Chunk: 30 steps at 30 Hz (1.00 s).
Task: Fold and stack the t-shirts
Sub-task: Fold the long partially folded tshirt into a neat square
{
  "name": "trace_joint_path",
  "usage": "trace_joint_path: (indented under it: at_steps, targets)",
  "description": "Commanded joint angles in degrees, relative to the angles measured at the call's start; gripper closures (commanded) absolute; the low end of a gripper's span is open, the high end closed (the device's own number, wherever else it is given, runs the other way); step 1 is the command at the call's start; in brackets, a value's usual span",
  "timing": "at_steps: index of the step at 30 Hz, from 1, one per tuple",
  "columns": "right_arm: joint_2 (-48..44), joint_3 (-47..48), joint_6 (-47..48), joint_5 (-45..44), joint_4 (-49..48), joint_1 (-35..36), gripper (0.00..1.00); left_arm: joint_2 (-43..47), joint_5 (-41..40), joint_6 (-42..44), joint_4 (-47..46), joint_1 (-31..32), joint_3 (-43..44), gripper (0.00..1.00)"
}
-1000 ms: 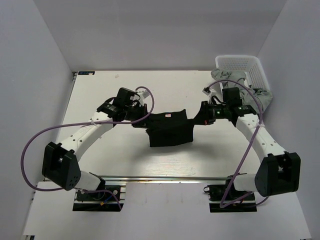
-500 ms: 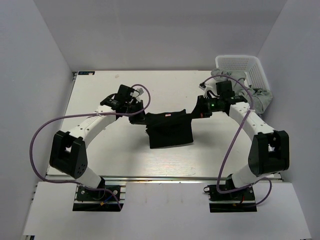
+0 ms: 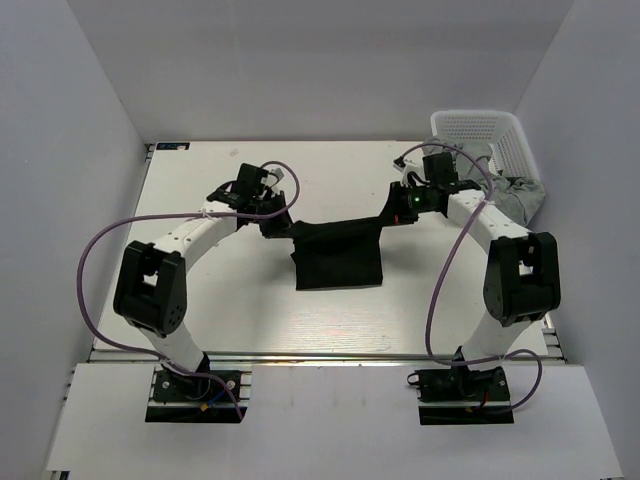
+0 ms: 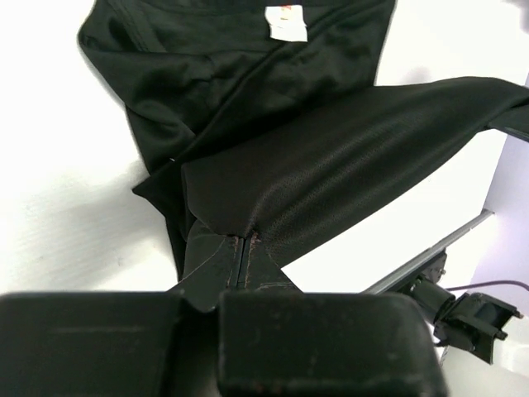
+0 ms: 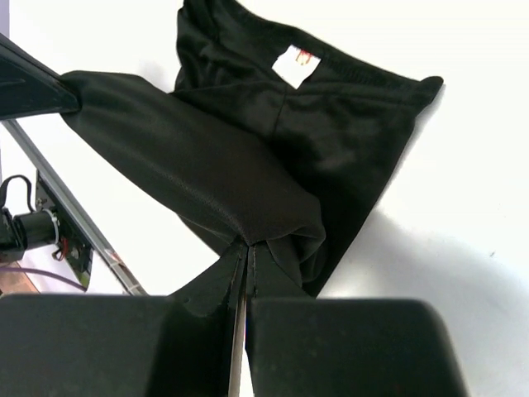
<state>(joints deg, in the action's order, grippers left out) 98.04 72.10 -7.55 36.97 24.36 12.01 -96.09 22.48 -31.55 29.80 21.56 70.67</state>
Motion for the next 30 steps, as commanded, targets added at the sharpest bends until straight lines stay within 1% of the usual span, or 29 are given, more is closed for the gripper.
trace_joint_path:
  at_steps: [1,6,12,13,14,15,16,17,18,19,20,22,23,24,25,27,28,29,30]
  targets:
    - [1.9,4.3,-0.4,-1.2,-2.3,-0.5,1.0,-0.6,-0.3,-0.2,-1.5,-1.1,2.4,1.0]
    - [5.9,7.1,-1.0,-1.3,-2.6,-0.5,1.0,-3.1,1.9,-0.7,-6.5,-2.1,2.4,1.0]
    - [11.7,11.7,-1.3,-0.7,-2.7,-0.5,1.0,-7.9,3.1,-1.2,-8.4,-4.0,4.4,0.99]
    - [13.1,12.3,-1.5,-0.7,-3.4,-0.6,1.0,-8.7,3.1,-1.2,-9.2,-4.0,5.3,0.93]
    - [13.9,13.8,-1.8,-2.1,-3.5,-0.6,0.98,-10.4,3.1,-1.2,-9.8,-4.6,7.1,0.68]
    - [16.5,15.9,-2.0,-2.7,-3.7,-0.5,0.7,-11.5,3.1,-1.2,-9.8,-4.6,8.3,0.48]
    - [17.5,18.4,-2.4,-3.3,-3.9,-0.8,0.15,-12.8,3.1,-1.2,-9.0,-6.0,11.7,0.26]
    - [18.4,19.7,-2.9,-4.5,-4.0,-0.8,0.1,-13.9,3.1,-0.6,-9.0,-6.0,13.6,0.13]
    - [19.6,21.0,-2.9,-4.6,-3.9,-0.7,0.1,-15.1,3.1,0.0,-7.2,-6.9,15.6,0.0]
    - [20.6,24.8,-2.9,-4.4,-3.9,-0.7,0.1,-16.7,3.1,0.6,-6.4,-6.9,19.5,0.0]
    - [20.4,25.5,-3.1,-4.4,-4.0,-0.7,0.1,-16.8,3.7,1.5,-6.4,-7.6,20.8,0.0]
    - [18.0,24.2,-3.7,-3.9,-5.7,-0.3,0.1,-16.8,2.6,2.0,-5.6,-7.6,21.6,0.0]
    - [15.9,23.0,-3.7,-3.6,-7.2,-0.1,0.1,-15.7,3.4,2.0,-6.6,-7.6,20.8,0.0]
    - [14.6,19.6,-4.0,-2.0,-8.1,-0.1,0.1,-14.7,4.3,3.0,-8.9,-7.6,19.5,0.0]
    - [10.7,15.6,-4.0,-1.4,-9.9,-0.1,0.1,-13.9,5.5,3.0,-10.1,-7.0,16.5,0.0]
    - [8.3,9.9,-4.1,-0.1,-12.0,0.0,0.1,-11.7,7.0,4.0,-12.9,-5.7,13.3,0.0]
    - [7.3,8.2,-4.1,0.4,-12.3,0.3,0.1,-11.7,9.8,4.0,-15.5,-5.7,10.6,0.0]
    - [4.7,4.3,-4.1,1.9,-12.9,0.4,0.1,-11.7,11.6,4.0,-16.8,-5.2,9.3,0.0]
    - [4.1,3.2,-4.1,3.5,-13.4,0.7,0.1,-11.7,12.6,4.0,-17.6,-4.7,8.5,0.0]
